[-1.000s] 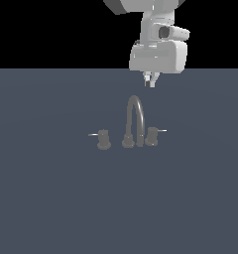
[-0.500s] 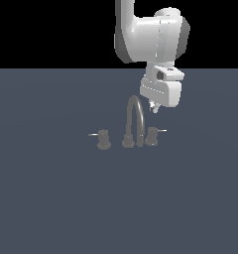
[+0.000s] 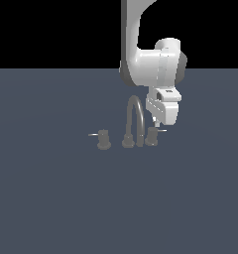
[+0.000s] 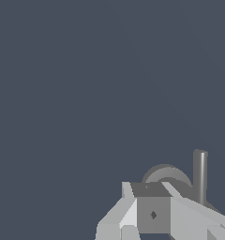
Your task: Turn on the faucet by rotating a designated handle.
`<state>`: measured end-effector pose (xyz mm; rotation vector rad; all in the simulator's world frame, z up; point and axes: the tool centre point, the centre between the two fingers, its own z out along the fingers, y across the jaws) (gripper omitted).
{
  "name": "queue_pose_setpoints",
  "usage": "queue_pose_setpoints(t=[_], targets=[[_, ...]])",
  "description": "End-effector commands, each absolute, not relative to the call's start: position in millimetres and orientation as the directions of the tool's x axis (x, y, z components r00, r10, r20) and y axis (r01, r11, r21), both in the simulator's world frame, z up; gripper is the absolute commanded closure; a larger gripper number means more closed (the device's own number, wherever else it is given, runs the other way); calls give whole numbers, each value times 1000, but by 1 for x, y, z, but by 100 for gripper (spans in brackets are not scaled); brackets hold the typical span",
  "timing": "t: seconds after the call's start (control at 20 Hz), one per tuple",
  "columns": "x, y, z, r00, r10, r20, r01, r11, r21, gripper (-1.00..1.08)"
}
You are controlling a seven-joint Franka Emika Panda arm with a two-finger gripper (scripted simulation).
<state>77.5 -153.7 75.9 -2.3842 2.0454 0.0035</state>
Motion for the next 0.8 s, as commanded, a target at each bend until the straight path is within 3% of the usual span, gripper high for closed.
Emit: queue_pose_setpoints(t=[0.0,0.4,0.75], targets=[[78,-156,68,132,-991,0,-991,-132,0,108],[78,-157,63,123,-992,0,-992,-123,1,108],[56,-173,63,122,-993,0,-993,-122,0,108]])
